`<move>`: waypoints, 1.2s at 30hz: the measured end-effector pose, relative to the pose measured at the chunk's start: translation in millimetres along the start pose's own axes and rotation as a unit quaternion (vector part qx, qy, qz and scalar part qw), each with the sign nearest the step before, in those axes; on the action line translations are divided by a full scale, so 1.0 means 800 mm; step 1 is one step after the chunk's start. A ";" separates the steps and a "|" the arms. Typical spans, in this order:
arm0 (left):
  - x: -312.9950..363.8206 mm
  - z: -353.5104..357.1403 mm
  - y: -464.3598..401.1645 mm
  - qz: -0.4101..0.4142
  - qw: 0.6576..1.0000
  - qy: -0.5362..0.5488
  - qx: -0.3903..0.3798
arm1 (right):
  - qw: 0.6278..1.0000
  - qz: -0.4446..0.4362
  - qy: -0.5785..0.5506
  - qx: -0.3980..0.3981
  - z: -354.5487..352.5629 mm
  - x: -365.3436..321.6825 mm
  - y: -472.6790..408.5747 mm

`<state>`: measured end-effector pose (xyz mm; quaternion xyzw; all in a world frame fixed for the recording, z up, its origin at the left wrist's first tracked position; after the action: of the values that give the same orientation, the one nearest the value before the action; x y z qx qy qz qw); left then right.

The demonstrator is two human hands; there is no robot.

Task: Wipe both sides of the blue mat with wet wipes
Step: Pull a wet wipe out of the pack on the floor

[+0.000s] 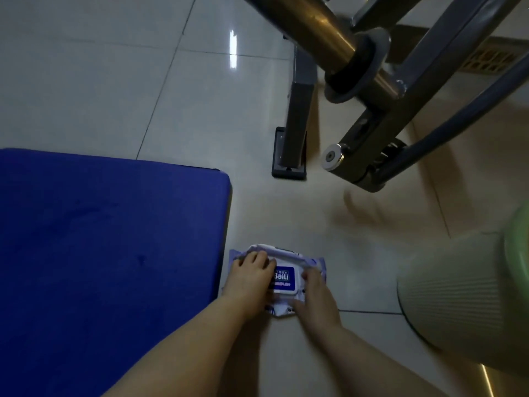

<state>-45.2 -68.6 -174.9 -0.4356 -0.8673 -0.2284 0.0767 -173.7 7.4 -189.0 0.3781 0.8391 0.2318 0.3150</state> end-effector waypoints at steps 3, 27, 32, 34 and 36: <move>-0.011 -0.020 -0.005 0.013 0.998 0.068 0.012 | 1.000 -0.010 0.017 0.003 -0.001 0.001 -0.004; 0.018 -0.009 -0.004 -0.120 0.985 0.086 0.091 | 0.985 -0.011 0.150 0.088 -0.001 -0.051 0.011; 0.040 -0.012 -0.006 -0.094 0.995 -0.021 -0.022 | 0.996 0.084 0.017 0.035 0.002 -0.050 -0.006; 0.040 -0.008 -0.006 -0.087 0.996 -0.012 -0.021 | 0.995 0.094 -0.041 -0.014 0.001 -0.043 -0.014; 0.038 -0.008 -0.006 -0.085 0.996 -0.029 -0.017 | 0.991 0.102 -0.079 -0.048 0.002 -0.038 -0.017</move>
<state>-67.9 -52.0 -160.4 -0.3678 -0.8990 -0.2364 0.0246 -163.8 -24.2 -188.2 0.4632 0.7568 0.2718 0.3726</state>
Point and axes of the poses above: each hand's wrist, its own y-axis away from the middle knuckle, its own z-axis out of the palm, x = y × z, the point moved 5 cm from there along -y, towards the middle knuckle, and after that the axes turned 15 degrees about z, right-handed, at the moved point
